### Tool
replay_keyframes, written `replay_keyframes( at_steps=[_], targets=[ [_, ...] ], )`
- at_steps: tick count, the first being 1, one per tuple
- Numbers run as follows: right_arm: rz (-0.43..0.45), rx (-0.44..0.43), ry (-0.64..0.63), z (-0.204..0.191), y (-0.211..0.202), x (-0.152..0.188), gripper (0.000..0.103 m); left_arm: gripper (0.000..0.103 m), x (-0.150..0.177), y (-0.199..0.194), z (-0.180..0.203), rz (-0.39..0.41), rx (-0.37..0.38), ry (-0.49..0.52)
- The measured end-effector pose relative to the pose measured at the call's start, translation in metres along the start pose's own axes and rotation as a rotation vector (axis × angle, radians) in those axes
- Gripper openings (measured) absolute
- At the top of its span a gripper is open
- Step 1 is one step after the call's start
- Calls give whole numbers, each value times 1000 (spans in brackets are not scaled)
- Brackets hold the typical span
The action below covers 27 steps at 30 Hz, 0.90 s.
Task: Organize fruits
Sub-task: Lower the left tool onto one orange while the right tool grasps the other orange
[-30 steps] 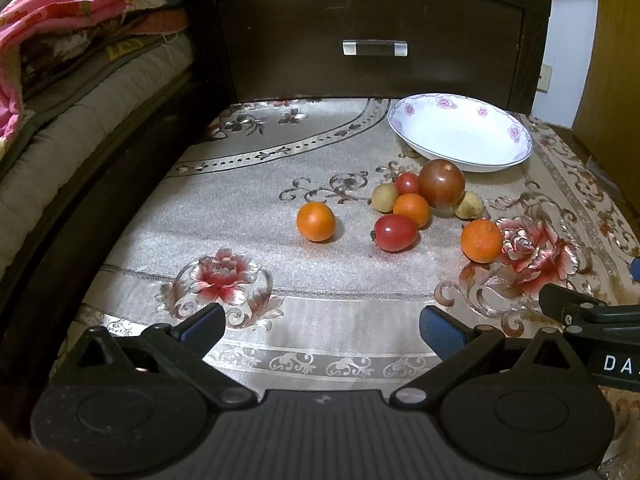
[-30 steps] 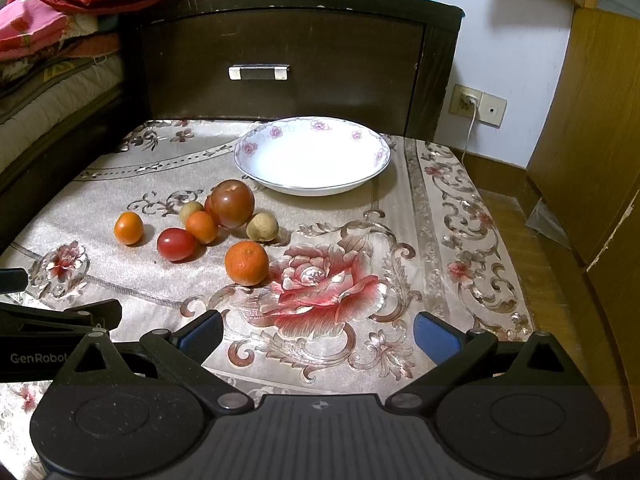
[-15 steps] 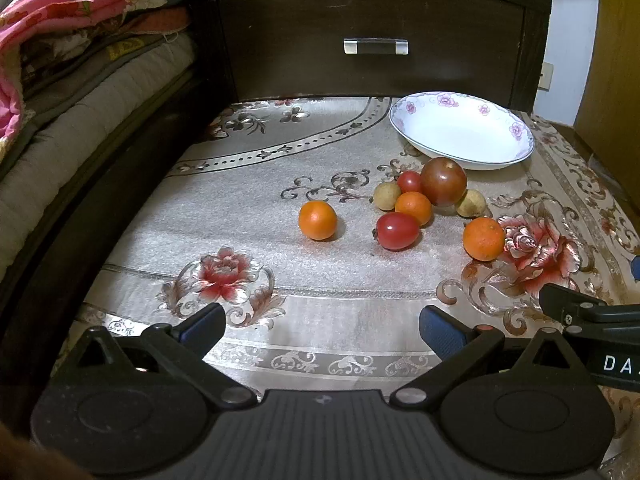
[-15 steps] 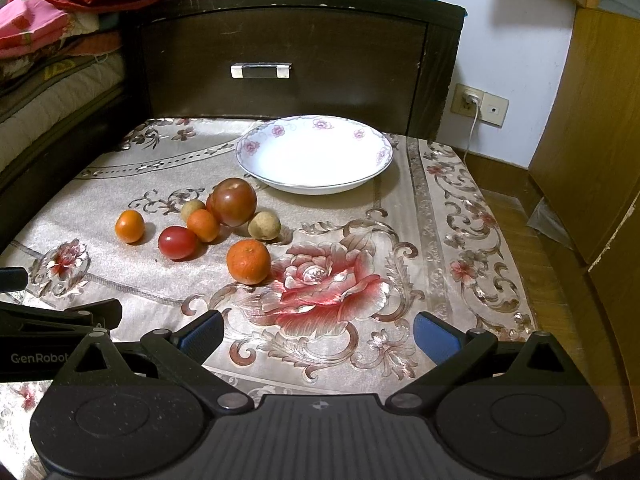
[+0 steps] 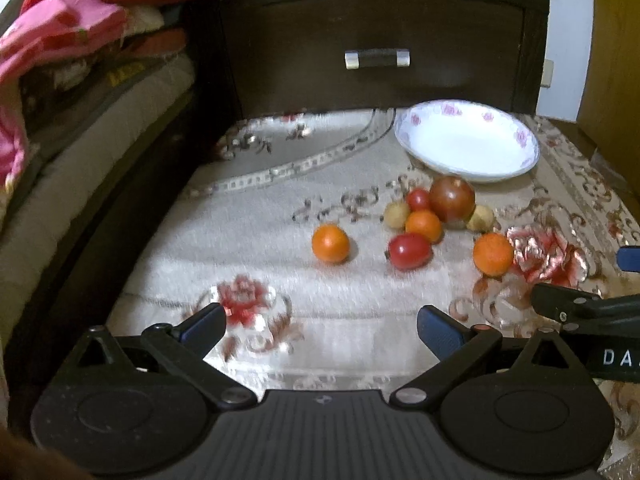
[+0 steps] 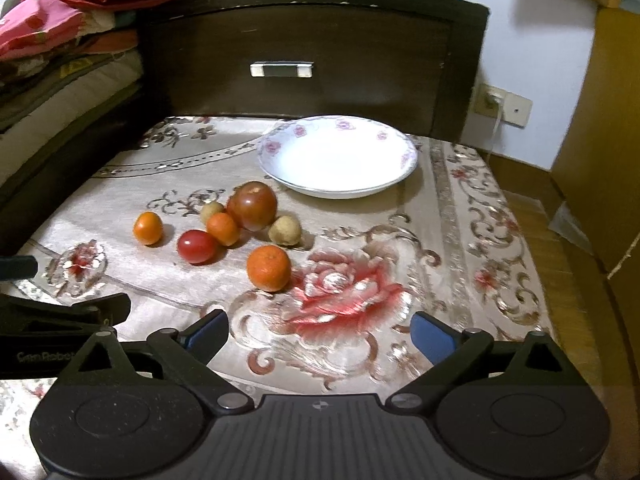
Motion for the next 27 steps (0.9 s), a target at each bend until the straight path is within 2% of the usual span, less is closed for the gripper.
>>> replay_keyframes(
  at_steps=[3, 5, 8, 14, 18, 22, 27],
  targets=[
    [-3, -37, -6, 0, 0, -13, 91, 103, -5, 6, -5, 7, 41, 43],
    [-2, -72, -32, -3, 3, -19, 84, 103, -10, 10, -6, 0, 54, 72],
    [-14, -112, -65, -6, 10, -22, 80, 103, -16, 18, -3, 8, 59, 149],
    [-60, -165, -122, -8, 33, -26, 72, 103, -23, 39, -8, -26, 123, 174],
    [-75, -184, -143, -10, 47, -34, 68, 102, -27, 51, -12, -34, 137, 185],
    [-98, -199, -165, -13, 59, -39, 58, 93, -30, 63, -21, -46, 153, 167],
    [-146, -221, -164, -14, 68, -37, 47, 71, -32, 83, -29, -84, 176, 125]
  ],
)
Point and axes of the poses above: each gripper's, at about its wrist camera, not at the fingertips, and y roughly the way its jaws point, z to its right, x to its underside, the point moved 3 cm from there along y, roughly the way its jaws point, and after that the axes turned 3 degrees about x, right-handed, at the moved point
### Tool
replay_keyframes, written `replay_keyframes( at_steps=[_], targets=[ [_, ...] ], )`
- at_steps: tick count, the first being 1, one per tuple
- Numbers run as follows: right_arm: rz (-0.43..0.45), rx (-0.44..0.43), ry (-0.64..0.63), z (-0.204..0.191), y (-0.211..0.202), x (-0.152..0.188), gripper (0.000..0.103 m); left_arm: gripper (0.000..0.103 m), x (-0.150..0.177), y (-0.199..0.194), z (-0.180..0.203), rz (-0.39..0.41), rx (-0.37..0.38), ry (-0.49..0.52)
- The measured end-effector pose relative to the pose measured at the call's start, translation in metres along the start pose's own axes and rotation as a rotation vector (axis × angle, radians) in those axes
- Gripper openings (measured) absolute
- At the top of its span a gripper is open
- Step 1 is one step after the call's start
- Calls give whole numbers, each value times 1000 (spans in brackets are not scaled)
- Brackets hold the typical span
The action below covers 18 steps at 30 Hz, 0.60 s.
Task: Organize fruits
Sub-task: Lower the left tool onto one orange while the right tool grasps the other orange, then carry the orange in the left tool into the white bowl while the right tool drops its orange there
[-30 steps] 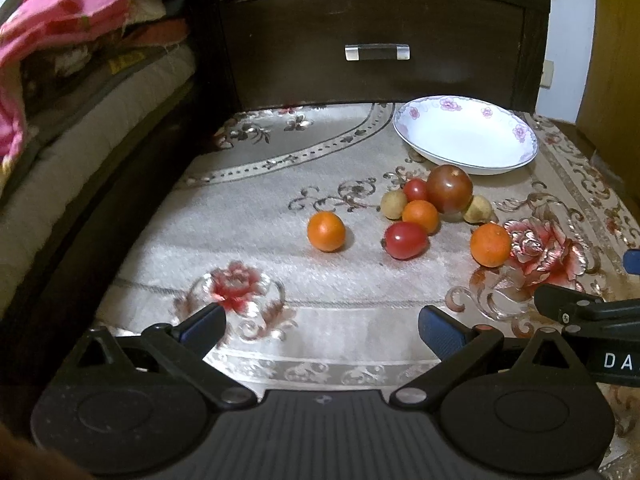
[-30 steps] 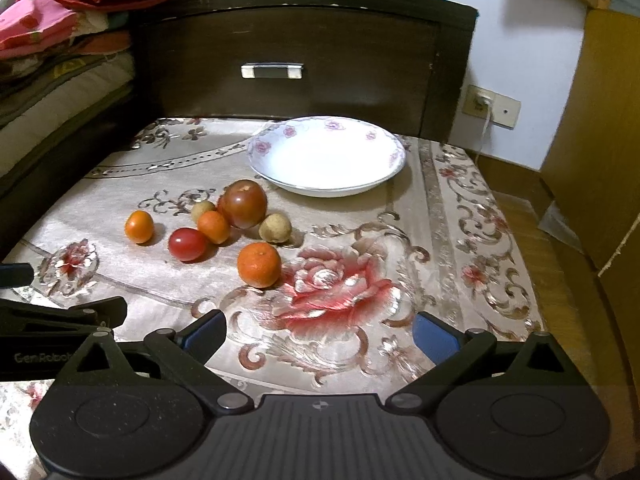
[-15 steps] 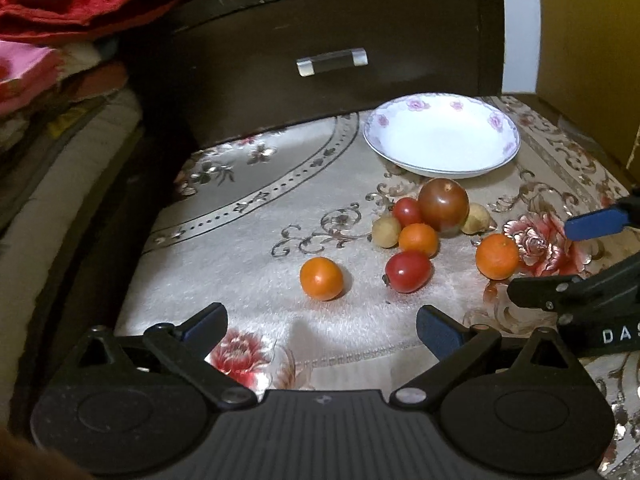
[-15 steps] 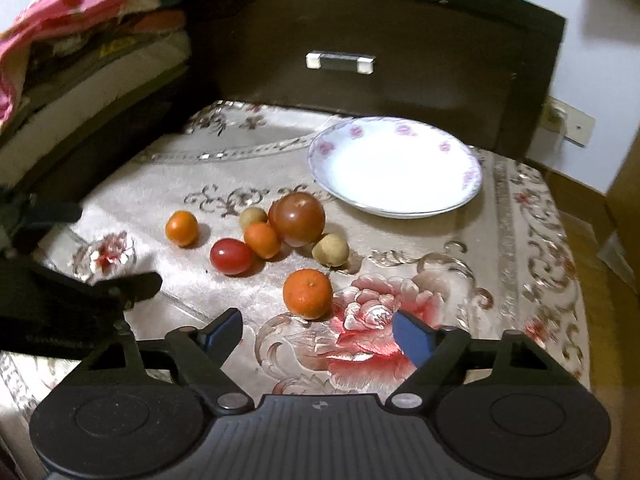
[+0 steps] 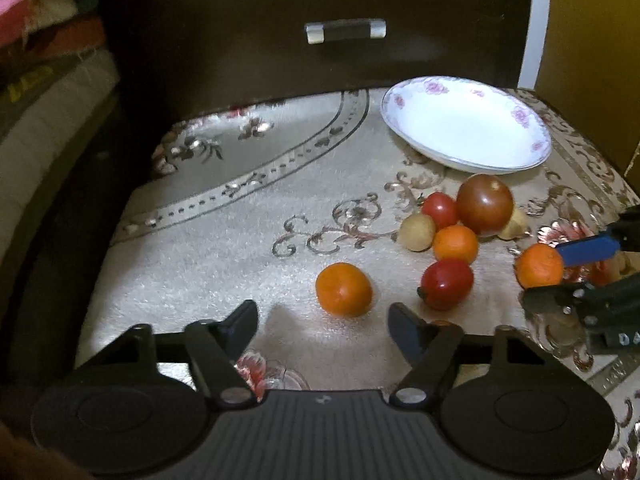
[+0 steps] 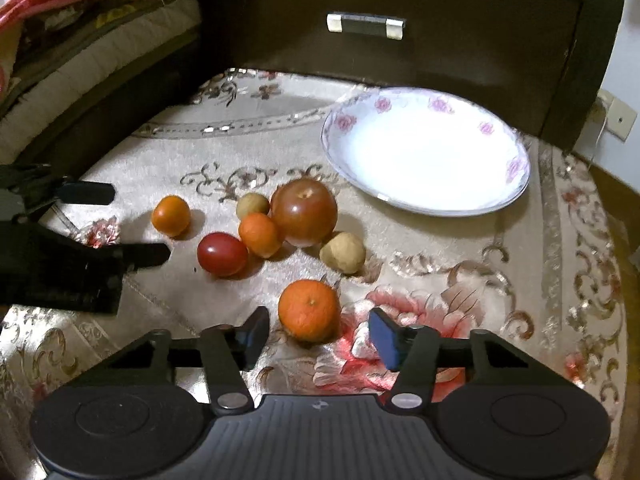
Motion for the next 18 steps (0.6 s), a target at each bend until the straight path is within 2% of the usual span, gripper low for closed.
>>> replay_keyframes(
  at_steps=[3, 5, 8, 11, 18],
  targets=[
    [-1, -1, -19, -3, 2, 0, 45, 64, -3, 8, 1, -7, 11, -3],
    [-1, -10, -26, -5, 2, -1, 39, 55, -6, 12, 3, -7, 5, 2],
    [-2, -4, -46, -7, 3, -2, 31, 48, -10, 17, 2, -7, 23, -23],
    [1, -2, -46, -7, 4, -3, 31, 39, -12, 17, 6, -15, 40, -22],
    [1, -22, -26, -5, -1, -7, 29, 38, -12, 9, 9, -32, 47, -14]
  ],
)
Point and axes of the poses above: each gripper's, at about its wrist camera, not at the fingertips, and y roughly the way its jaws point, z to its right, x to its underside, the point moved 3 cm from there along y, roughly the way its jaws point, and after that the axes turned 3 degrees about x, right-handed, at the moved point
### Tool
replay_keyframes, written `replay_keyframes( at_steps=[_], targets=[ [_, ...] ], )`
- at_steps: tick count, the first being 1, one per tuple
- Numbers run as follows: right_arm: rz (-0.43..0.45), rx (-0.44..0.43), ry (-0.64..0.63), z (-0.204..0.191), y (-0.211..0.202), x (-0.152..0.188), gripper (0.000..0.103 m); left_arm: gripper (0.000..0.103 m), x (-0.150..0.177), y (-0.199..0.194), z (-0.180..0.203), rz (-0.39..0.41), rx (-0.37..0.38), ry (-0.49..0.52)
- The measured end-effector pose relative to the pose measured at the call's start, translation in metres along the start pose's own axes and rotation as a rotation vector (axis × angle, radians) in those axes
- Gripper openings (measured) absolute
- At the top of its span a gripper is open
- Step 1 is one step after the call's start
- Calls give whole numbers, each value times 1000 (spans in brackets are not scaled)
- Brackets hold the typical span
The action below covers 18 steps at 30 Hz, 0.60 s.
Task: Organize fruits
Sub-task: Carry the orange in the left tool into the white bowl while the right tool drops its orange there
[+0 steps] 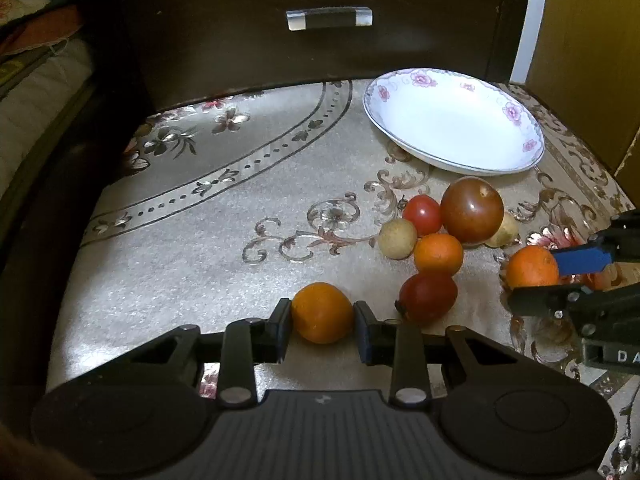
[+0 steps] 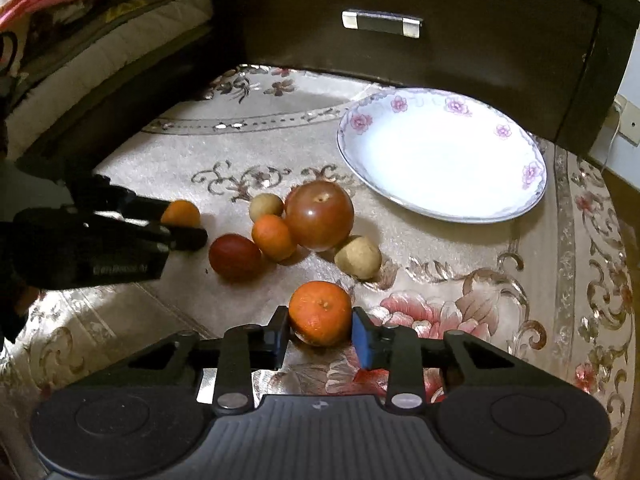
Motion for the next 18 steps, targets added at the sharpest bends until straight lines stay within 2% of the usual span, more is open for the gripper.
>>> replay_keyframes(
  at_steps=[8, 18],
  targets=[
    [60, -4, 54, 12, -16, -16, 29, 38, -30, -20, 9, 89, 64, -21],
    [131, 89, 104, 51, -13, -50, 29, 38, -78, 6, 44, 128, 114, 54]
  ],
)
Point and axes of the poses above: each gripper's, at about its wrist camera, not at the fingertips, and y roughly the way its jaws point, z to its right, x to its underside, the point moved 3 cm from there along y, roughly the way its jaws point, and after that the axes turned 3 degrees about x, right-handed, at the moved point
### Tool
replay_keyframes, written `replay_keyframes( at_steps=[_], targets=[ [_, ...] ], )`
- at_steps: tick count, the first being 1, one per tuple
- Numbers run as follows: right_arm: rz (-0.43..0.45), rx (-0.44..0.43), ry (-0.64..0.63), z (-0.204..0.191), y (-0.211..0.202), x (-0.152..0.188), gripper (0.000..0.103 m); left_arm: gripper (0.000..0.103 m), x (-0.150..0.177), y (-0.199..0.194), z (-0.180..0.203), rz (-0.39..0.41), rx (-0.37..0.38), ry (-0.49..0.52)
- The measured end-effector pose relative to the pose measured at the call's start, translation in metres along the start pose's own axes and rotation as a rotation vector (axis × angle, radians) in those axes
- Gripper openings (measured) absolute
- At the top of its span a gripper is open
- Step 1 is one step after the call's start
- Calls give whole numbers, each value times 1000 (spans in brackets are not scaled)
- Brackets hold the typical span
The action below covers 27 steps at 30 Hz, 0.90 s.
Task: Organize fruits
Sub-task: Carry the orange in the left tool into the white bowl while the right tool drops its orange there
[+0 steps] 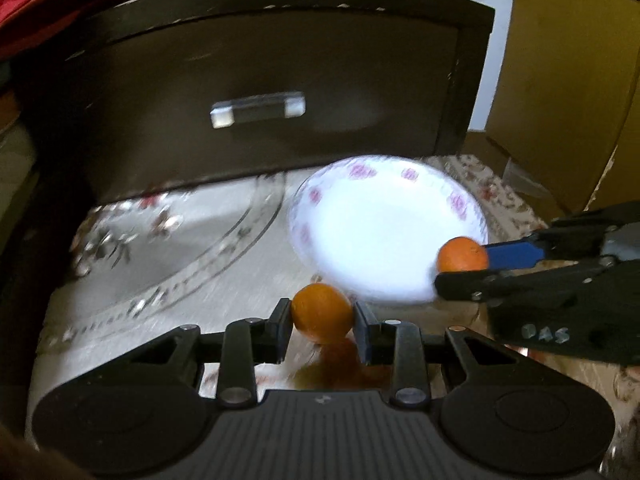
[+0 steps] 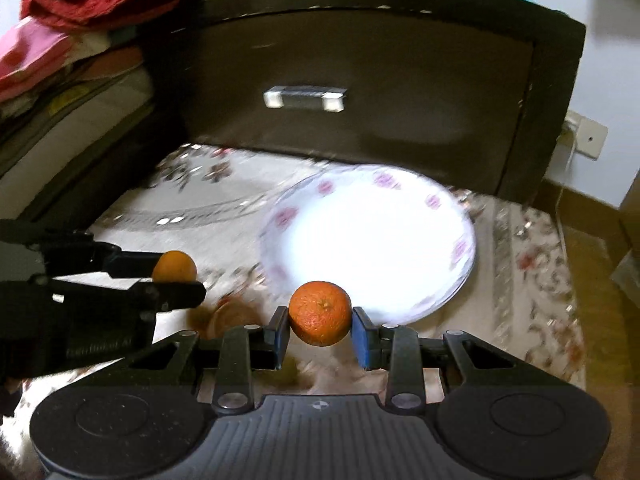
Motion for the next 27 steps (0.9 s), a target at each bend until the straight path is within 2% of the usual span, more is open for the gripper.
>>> replay_keyframes(
  at_steps=[13, 27],
  targets=[
    [-18, 48, -36, 16, 32, -9, 29, 38, -14, 37, 6, -17, 25, 21],
    [-36, 66, -21, 24, 43, -8, 33, 41, -16, 37, 6, -6, 28, 15]
  ],
)
Point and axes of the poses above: each gripper's, at about its wrist camera, not at the fingertips, and y roughly the way its jaws point, z to its right, x to its underside, the point moved 3 cm from there along y, roughly the way its jaws point, and after that the axes turned 3 degrees about x, right-handed, at the moved point
